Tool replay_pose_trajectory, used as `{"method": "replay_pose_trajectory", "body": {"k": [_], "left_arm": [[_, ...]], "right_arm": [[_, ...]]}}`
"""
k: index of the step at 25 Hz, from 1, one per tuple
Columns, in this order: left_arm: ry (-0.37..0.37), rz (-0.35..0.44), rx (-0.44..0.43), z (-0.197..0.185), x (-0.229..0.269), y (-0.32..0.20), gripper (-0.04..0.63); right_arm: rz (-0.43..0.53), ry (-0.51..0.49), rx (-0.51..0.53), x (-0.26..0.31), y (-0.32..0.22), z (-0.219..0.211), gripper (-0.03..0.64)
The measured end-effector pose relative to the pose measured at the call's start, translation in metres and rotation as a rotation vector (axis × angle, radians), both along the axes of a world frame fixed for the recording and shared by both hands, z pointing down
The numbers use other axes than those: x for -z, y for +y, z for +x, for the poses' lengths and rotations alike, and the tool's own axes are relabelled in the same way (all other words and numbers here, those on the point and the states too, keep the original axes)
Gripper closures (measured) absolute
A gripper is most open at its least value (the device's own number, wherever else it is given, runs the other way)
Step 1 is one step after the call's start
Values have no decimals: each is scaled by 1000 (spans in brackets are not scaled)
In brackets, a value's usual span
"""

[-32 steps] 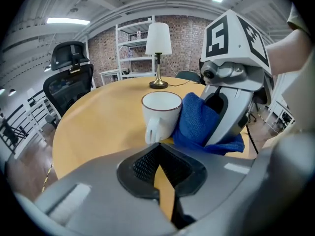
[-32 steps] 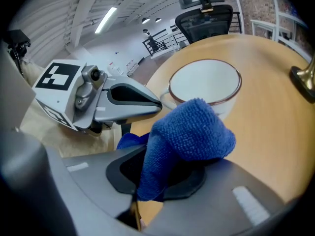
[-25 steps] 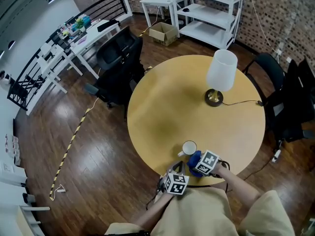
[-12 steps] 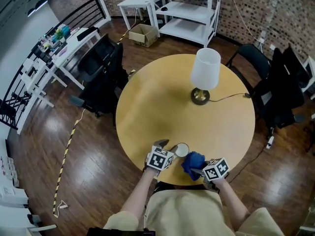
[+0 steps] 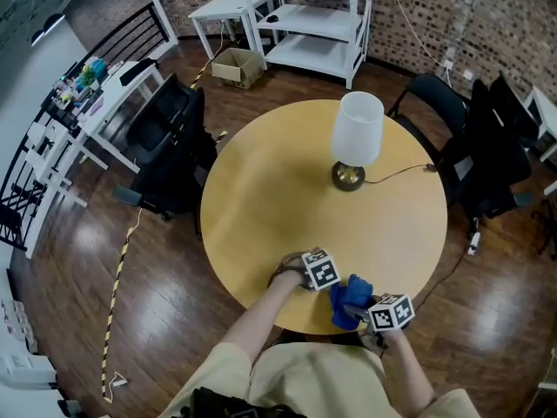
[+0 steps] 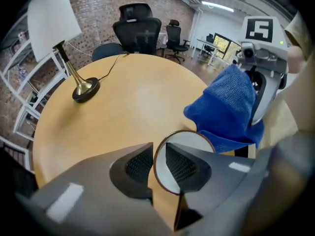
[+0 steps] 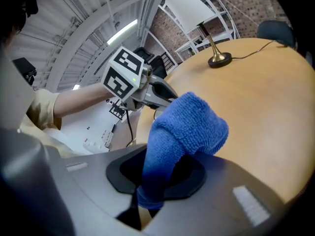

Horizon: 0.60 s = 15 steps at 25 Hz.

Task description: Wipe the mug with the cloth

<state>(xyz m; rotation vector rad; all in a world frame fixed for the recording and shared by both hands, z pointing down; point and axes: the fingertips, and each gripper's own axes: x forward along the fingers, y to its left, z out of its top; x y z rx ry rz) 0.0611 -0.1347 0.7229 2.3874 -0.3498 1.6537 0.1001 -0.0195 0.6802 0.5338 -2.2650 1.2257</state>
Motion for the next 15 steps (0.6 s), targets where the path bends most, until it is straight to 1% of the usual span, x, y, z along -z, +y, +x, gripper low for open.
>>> {"method": "replay_pose_trajectory", "body": {"k": [1, 2, 3, 4, 5, 7, 8, 10, 12, 14, 15], "left_arm": [[-14, 5, 9, -1, -2, -3, 529], [-15, -2, 38, -4, -3, -5, 536], [-6, -15, 98, -9, -3, -9, 550], [16, -31, 197, -17, -4, -14, 560], [52, -62, 328, -25, -5, -18, 561], [132, -194, 602, -36, -10, -17, 560], [151, -251, 721, -44, -13, -16, 561], [169, -317, 922, -60, -15, -15, 565], [200, -358, 1079, -67, -17, -14, 563], [230, -388, 1189, -70, -18, -12, 563], [244, -402, 1232, -71, -19, -11, 563]], "right_arm": [[2, 0, -14, 1, -2, 1, 543], [7, 0, -28, 2, -4, 1, 543], [15, -1, -43, 4, -7, 0, 543], [28, -1, -61, 5, -11, -1, 543], [44, 0, -80, 7, -15, -1, 543], [86, 0, -126, 13, -24, -1, 543], [113, 0, -150, 18, -29, -1, 543], [186, 5, -183, 29, -42, -3, 543], [277, 8, -191, 41, -54, -10, 543], [345, 7, -176, 48, -65, -24, 543], [359, 15, -160, 46, -69, -34, 543]]}}
